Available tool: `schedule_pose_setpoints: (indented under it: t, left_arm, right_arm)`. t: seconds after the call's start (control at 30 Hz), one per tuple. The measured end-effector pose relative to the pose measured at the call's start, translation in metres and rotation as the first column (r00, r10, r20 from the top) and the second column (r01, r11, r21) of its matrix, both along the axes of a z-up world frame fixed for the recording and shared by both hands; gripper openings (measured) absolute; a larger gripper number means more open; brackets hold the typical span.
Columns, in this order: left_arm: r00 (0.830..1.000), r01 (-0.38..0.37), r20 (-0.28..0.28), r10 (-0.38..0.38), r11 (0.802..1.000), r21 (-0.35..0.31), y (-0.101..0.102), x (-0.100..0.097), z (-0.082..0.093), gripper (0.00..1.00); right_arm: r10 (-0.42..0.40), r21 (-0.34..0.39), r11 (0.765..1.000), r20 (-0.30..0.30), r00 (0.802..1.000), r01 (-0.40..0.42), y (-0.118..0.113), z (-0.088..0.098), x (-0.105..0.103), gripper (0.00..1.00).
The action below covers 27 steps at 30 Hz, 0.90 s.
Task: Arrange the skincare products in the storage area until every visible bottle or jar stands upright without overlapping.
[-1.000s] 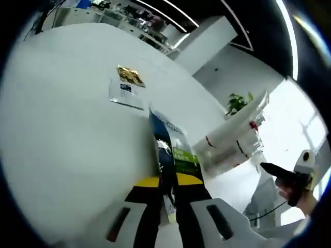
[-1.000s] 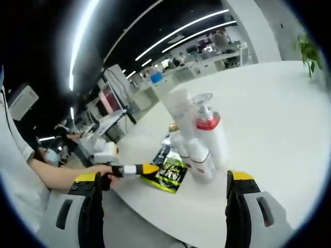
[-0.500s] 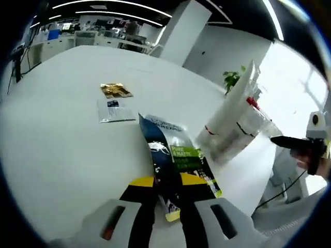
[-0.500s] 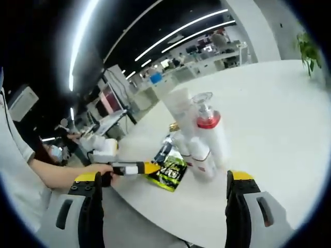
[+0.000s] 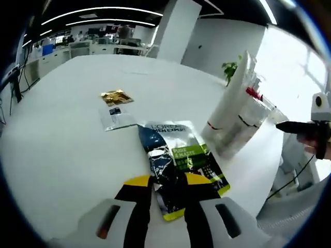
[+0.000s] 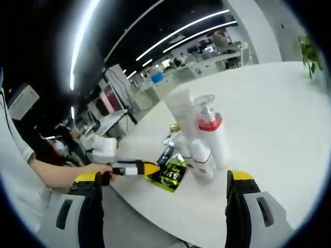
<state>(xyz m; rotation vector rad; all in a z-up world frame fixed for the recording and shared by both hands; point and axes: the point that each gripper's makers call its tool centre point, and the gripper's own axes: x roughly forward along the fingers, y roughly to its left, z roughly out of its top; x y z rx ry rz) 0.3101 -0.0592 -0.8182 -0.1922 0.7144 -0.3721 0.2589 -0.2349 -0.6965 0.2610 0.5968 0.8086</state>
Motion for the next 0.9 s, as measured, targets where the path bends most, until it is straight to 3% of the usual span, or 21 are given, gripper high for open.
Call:
schedule_pose_setpoints:
  t: [0.4, 0.67, 0.9]
  left_arm:
    - [1.0, 0.011, 0.01, -0.011, 1.0, 0.021, -0.001, -0.004, 0.006, 0.2]
    - [0.999, 0.005, 0.048, -0.008, 0.999, 0.048, 0.008, -0.011, 0.023, 0.26]
    - [0.997, 0.024, 0.067, -0.032, 0.994, 0.111, 0.016, -0.022, 0.031, 0.33]
  right_arm:
    - [-0.003, 0.006, 1.0, 0.017, 1.0, 0.003, -0.001, 0.007, -0.005, 0.99]
    - [0.006, 0.004, 1.0, 0.041, 0.999, -0.006, 0.001, 0.011, -0.012, 0.99]
    - [0.019, 0.008, 1.0, 0.057, 0.998, -0.019, 0.002, 0.014, -0.017, 0.99]
